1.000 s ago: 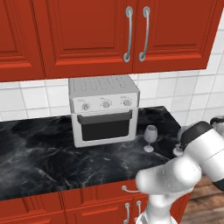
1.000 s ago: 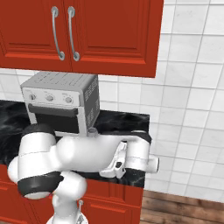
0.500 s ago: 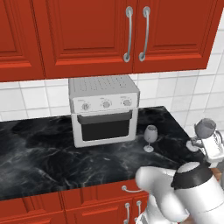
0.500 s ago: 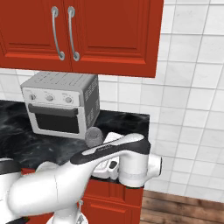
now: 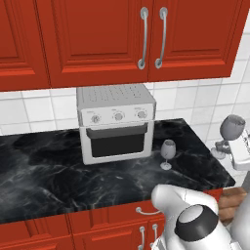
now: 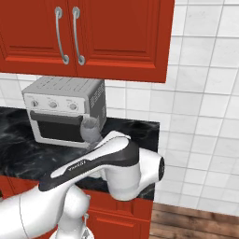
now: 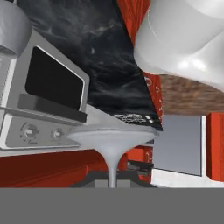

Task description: Retrieve the wine glasses from the counter and place one next to each plate.

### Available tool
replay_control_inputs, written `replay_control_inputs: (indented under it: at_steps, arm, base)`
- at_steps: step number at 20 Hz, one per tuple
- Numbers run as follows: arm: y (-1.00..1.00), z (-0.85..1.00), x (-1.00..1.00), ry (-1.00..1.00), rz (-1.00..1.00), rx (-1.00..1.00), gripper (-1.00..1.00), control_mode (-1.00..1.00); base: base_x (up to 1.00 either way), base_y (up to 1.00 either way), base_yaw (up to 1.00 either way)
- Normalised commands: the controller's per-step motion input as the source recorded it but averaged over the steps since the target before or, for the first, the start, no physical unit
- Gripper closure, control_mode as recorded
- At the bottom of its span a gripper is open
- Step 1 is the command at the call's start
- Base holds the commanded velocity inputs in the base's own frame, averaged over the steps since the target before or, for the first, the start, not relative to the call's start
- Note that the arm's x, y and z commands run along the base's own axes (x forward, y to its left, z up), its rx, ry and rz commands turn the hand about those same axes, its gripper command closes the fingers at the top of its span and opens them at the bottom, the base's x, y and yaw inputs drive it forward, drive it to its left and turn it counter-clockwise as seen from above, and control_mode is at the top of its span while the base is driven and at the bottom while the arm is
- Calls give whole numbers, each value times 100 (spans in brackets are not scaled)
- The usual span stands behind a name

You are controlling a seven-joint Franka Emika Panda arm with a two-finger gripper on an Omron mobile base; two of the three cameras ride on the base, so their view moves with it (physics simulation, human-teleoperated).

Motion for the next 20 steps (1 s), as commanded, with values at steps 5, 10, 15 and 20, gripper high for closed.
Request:
replay_control_inputs:
  at_steps: [5,10,15,20]
  arm:
    - [3,22,-14,1,0,-1,100,-100]
    - [6,20,-42,-1,-1,-3,100,100]
    - [0,0,0,0,0,0,100,100]
    - [0,0,0,0,0,0,100,100]
  base:
    - [0,0,0]
    - [-15,0,-1]
    - [-76,0,-13]
    - [-10,-10,-65]
